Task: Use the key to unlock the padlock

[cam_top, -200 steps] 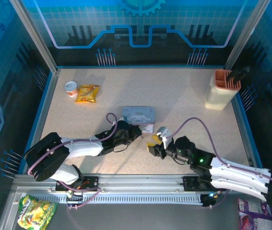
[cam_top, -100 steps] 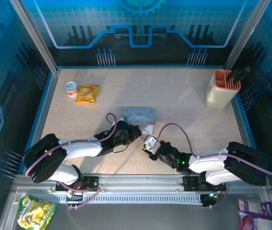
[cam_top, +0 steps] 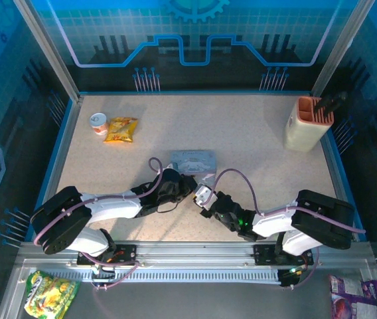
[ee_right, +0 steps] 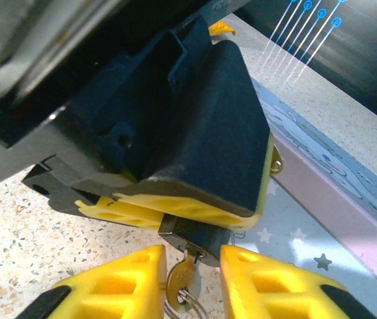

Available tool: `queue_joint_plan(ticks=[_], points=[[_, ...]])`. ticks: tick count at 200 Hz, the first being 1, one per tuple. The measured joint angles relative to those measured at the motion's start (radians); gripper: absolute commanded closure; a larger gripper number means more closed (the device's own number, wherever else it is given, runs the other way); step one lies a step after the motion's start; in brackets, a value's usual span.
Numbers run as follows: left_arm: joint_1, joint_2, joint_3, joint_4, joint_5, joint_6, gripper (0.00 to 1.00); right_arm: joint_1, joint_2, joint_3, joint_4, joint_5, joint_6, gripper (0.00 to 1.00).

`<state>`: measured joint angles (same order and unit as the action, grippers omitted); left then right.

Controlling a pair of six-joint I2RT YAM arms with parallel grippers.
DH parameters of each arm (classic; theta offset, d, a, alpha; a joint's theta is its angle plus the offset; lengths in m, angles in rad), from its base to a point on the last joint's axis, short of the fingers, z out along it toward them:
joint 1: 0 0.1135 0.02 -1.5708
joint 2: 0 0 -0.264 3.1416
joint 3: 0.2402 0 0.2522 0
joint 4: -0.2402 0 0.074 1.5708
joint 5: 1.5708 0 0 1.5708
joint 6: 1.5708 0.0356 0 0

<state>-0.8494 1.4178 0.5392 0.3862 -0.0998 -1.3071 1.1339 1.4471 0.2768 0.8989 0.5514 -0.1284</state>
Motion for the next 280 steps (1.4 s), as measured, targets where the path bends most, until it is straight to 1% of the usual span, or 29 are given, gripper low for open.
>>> queue_joint_plan(ticks=[29, 98, 139, 161, 186, 213, 231, 246, 280], points=[[-0.001, 0.000, 0.000, 0.003, -0.002, -0.002, 1.00, 0.000, 0.003, -0.001, 0.009, 0.006, 0.001, 0.78], [-0.005, 0.000, 0.000, 0.003, -0.012, -0.002, 1.00, 0.000, 0.052, -0.016, 0.068, 0.026, 0.008, 0.76], [-0.005, 0.000, 0.000, 0.003, -0.015, -0.002, 1.00, 0.000, 0.080, -0.018, 0.090, 0.037, 0.008, 0.79], [-0.005, -0.002, 0.000, 0.007, -0.016, -0.002, 1.00, 0.000, 0.085, -0.018, 0.102, 0.037, 0.012, 0.83], [-0.005, -0.002, 0.000, 0.013, -0.017, -0.003, 1.00, 0.000, 0.085, -0.018, 0.106, 0.036, 0.027, 0.84], [-0.005, -0.002, 0.000, 0.014, -0.019, -0.003, 1.00, 0.000, 0.084, -0.013, 0.093, 0.032, 0.062, 0.89], [-0.005, -0.002, 0.000, 0.015, -0.024, -0.003, 1.00, -0.001, 0.077, -0.004, 0.071, 0.030, 0.105, 0.93], [-0.005, -0.002, 0.000, 0.016, -0.025, -0.002, 1.00, -0.008, 0.060, -0.002, 0.043, 0.011, 0.178, 0.96], [-0.003, -0.001, 0.000, 0.026, -0.036, 0.003, 1.00, -0.058, -0.006, 0.018, -0.064, -0.112, 0.460, 0.97]])
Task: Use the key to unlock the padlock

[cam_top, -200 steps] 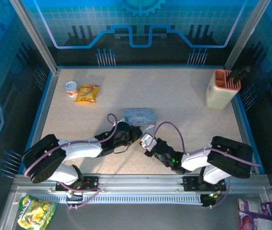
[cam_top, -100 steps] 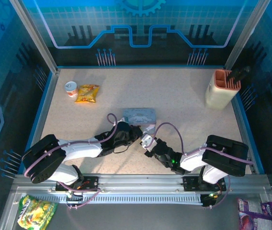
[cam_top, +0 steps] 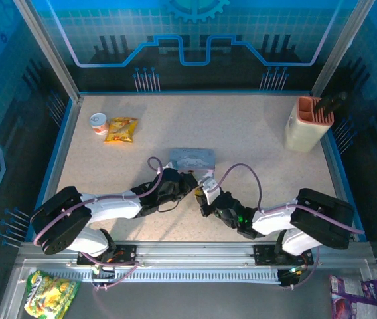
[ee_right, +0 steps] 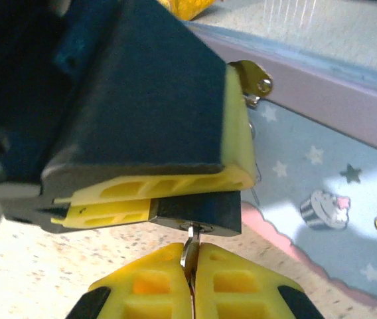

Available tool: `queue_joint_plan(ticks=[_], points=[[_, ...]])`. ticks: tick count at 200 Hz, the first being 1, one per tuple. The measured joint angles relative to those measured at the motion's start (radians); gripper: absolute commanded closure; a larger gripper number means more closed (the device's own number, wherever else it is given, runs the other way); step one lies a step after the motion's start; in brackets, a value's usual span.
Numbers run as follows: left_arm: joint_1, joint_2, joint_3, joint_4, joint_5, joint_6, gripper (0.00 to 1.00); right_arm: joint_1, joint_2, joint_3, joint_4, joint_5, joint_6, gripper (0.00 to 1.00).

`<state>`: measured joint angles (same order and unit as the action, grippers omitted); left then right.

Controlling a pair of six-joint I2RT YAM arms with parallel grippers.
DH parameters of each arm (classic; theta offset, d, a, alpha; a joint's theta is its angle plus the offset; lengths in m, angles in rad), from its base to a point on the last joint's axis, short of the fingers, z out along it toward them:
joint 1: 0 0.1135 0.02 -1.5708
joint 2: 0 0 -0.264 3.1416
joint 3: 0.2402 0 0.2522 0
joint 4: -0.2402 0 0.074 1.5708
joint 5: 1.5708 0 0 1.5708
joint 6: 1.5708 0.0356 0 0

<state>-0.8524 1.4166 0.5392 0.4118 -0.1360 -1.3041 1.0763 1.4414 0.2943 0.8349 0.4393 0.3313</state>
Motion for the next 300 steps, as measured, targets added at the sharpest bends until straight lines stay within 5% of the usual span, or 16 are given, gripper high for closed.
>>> queue_joint_plan(ticks=[68, 138, 188, 222, 300], points=[[0.002, 0.034, 0.001, -0.108, -0.015, 0.053, 1.00, -0.044, 0.161, 0.010, 0.096, -0.222, 0.462, 1.00], [0.002, 0.039, 0.045, -0.216, -0.032, 0.107, 1.00, -0.050, 0.217, -0.003, 0.190, -0.257, 0.563, 1.00], [0.003, 0.039, 0.085, -0.268, -0.065, 0.175, 1.00, -0.123, 0.196, 0.007, 0.127, -0.369, 0.581, 0.68], [0.005, 0.039, 0.162, -0.353, -0.098, 0.290, 1.00, -0.177, 0.058, 0.012, -0.087, -0.394, 0.552, 0.44], [0.000, 0.079, 0.244, -0.512, -0.152, 0.457, 1.00, -0.257, -0.294, 0.100, -0.637, -0.315, 0.356, 0.29]])
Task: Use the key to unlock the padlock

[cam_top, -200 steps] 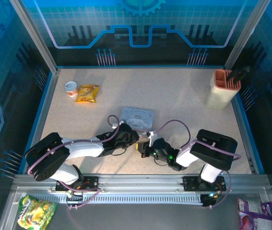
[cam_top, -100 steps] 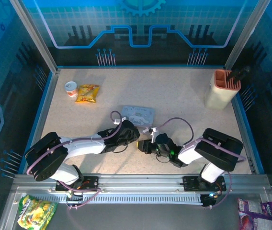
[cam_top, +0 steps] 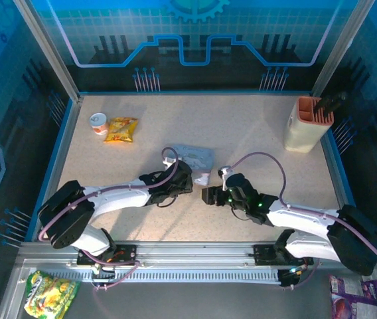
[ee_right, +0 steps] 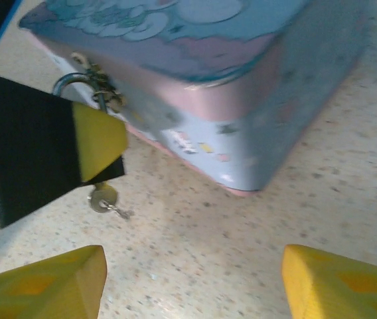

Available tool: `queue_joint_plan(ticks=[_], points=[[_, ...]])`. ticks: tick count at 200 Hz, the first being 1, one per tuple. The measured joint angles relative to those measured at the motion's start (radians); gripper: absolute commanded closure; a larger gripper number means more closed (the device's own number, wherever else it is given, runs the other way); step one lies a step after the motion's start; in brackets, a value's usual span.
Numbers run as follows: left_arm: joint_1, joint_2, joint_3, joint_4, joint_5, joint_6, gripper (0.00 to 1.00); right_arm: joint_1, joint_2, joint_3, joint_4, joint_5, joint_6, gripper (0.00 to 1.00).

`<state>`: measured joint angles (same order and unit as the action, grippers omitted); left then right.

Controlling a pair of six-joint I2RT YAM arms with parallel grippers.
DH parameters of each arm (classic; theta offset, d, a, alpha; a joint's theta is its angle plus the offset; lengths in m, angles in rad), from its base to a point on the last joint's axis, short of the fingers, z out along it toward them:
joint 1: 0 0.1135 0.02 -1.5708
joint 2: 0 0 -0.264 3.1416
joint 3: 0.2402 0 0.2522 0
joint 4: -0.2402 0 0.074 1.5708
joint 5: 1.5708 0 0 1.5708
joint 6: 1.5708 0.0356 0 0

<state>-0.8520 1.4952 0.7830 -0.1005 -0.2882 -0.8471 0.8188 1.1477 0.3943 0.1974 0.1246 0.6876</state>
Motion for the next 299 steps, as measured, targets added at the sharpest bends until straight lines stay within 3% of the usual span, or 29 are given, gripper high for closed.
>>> queue_joint_plan(ticks=[115, 169, 179, 214, 250, 299], points=[[-0.092, 0.288, 0.284, -0.276, -0.121, 0.015, 0.98, -0.080, -0.173, -0.029, -0.148, 0.002, -0.015, 0.29], [-0.094, 0.292, 0.295, -0.293, -0.123, 0.012, 0.67, -0.090, -0.187, -0.035, -0.158, -0.002, -0.015, 0.29], [-0.094, 0.282, 0.291, -0.288, -0.124, 0.025, 0.56, -0.090, -0.187, -0.035, -0.158, -0.004, -0.014, 0.29], [-0.095, 0.144, 0.214, -0.248, -0.138, 0.072, 0.35, -0.092, -0.186, -0.035, -0.154, -0.024, 0.006, 0.31], [-0.051, -0.068, 0.097, -0.162, -0.134, 0.148, 0.28, -0.068, -0.165, -0.041, -0.111, -0.040, 0.055, 0.32], [0.174, -0.126, 0.078, -0.126, -0.053, 0.224, 0.24, 0.025, 0.002, -0.029, -0.019, -0.066, 0.082, 0.32]])
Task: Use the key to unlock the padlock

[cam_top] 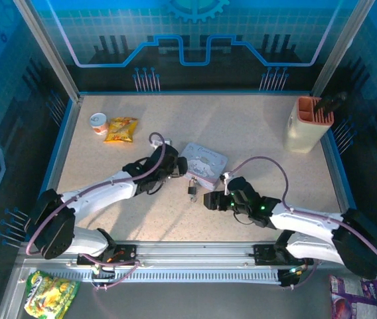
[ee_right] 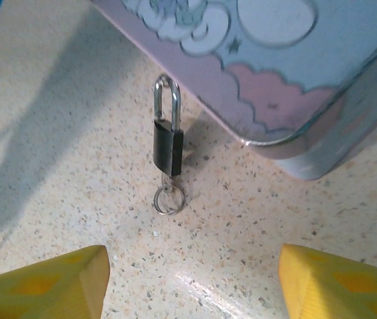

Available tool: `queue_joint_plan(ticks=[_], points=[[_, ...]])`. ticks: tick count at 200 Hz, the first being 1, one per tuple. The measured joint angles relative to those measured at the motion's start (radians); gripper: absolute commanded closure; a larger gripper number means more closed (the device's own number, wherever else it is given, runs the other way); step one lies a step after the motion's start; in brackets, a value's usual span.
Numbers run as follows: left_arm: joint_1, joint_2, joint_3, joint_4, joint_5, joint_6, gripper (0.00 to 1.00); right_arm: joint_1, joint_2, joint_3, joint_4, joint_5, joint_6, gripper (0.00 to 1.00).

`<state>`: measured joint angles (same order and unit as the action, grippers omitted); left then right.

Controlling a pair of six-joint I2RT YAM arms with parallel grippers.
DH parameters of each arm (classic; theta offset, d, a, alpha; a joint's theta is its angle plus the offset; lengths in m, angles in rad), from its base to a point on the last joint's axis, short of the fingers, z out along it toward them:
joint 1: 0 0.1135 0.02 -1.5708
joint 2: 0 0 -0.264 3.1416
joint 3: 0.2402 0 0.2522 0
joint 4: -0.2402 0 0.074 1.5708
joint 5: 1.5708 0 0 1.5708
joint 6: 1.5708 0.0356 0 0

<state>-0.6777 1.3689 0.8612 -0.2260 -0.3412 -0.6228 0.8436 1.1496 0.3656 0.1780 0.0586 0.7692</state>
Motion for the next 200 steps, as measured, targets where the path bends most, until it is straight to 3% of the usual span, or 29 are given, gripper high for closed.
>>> queue_joint_plan(ticks=[50, 99, 140, 200], points=[[0.092, 0.058, 0.004, 0.004, 0.104, 0.031, 0.19, -0.021, 0.194, 0.111, 0.048, -0.063, -0.016, 0.32], [0.123, 0.233, 0.139, 0.000, 0.192, 0.083, 0.19, -0.153, 0.270, 0.185, 0.029, -0.105, -0.112, 0.32], [0.123, 0.302, 0.185, 0.023, 0.245, 0.071, 0.19, -0.307, 0.286, 0.195, 0.035, -0.179, -0.161, 0.40], [0.123, 0.302, 0.171, 0.051, 0.241, 0.021, 0.19, -0.235, 0.246, 0.061, 0.211, -0.197, -0.045, 0.46]])
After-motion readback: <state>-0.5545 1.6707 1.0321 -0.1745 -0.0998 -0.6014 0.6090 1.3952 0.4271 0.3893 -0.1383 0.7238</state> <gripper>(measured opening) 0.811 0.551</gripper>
